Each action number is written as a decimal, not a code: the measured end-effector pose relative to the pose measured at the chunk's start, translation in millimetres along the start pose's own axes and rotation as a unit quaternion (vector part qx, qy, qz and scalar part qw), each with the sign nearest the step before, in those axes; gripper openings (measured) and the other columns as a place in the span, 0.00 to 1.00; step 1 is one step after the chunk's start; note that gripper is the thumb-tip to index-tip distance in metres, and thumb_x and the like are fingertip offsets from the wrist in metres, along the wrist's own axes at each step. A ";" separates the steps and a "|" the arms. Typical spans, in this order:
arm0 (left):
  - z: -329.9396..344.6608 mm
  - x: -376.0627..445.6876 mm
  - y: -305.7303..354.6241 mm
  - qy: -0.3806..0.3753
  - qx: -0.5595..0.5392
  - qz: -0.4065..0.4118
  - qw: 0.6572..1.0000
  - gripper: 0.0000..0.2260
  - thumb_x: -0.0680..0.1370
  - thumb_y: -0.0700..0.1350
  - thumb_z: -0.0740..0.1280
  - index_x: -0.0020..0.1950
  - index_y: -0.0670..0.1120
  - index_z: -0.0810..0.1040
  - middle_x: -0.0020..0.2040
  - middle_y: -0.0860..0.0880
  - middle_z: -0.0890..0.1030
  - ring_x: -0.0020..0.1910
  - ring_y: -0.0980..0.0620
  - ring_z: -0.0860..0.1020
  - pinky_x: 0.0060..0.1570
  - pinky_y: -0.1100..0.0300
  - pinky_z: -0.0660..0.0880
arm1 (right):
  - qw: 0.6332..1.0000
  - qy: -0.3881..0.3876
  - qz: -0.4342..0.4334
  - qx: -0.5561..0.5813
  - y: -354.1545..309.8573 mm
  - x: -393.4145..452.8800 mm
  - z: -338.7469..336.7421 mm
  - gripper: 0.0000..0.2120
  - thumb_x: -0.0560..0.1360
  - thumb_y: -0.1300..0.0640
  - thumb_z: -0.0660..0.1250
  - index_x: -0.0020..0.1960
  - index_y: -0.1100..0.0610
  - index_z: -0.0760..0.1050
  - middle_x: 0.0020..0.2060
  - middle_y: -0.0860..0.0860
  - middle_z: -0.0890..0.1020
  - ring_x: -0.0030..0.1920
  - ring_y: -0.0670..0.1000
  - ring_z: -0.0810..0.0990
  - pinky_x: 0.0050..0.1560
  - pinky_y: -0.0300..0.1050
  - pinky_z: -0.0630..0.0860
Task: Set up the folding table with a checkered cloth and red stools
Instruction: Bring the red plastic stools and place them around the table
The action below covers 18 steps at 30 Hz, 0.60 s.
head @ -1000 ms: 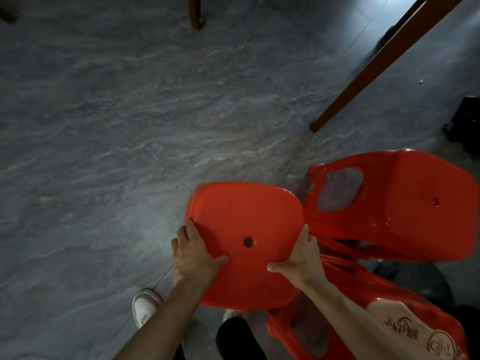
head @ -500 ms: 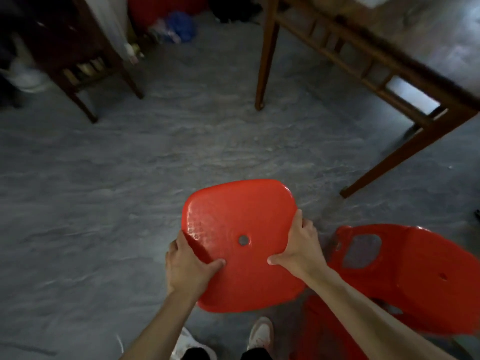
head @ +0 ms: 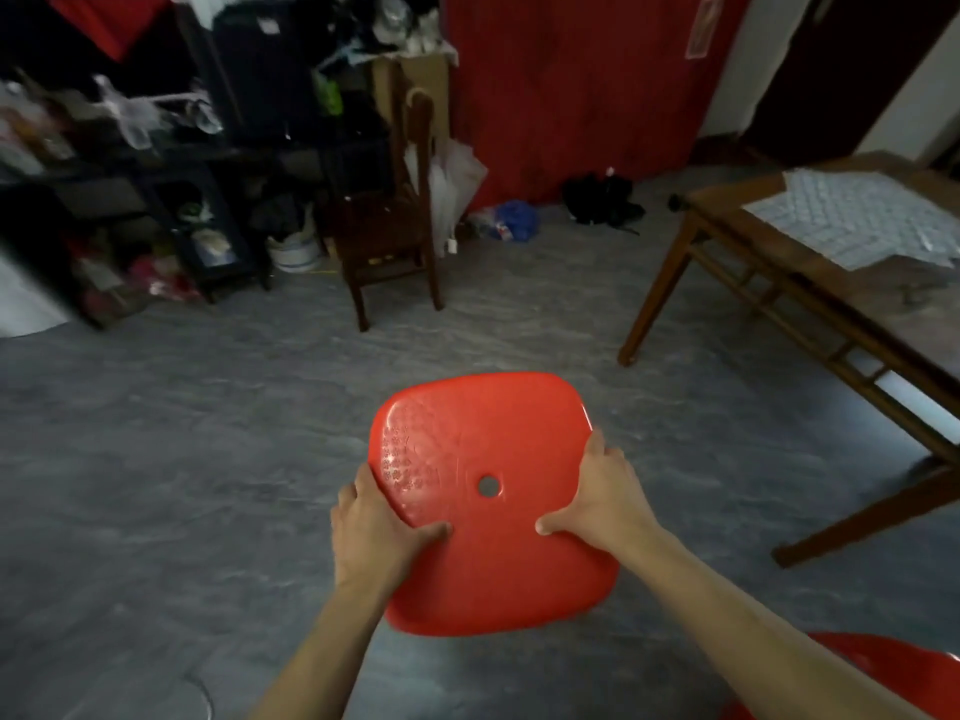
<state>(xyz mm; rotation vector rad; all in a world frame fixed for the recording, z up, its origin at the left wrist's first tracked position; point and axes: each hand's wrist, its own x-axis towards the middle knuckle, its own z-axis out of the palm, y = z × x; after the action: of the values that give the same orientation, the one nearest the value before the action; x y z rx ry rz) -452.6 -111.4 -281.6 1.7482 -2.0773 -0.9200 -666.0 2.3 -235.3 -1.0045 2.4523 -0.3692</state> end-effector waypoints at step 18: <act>-188.6 86.8 -171.2 0.170 -0.038 -0.201 0.964 0.47 0.50 0.66 0.76 0.64 0.47 0.69 0.55 0.46 0.76 0.56 0.44 0.75 0.55 0.51 0.73 | 0.959 -0.087 -0.255 -0.092 -312.6 80.3 98.1 0.59 0.47 0.36 0.82 0.69 0.61 0.63 0.58 0.57 0.78 0.59 0.57 0.77 0.53 0.47 0.74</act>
<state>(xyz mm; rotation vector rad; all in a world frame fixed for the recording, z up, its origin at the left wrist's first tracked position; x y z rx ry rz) -229.7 -260.7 -260.9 2.1518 -1.4864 -0.7172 -482.1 -279.8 -217.0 -1.6770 2.0728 -0.2031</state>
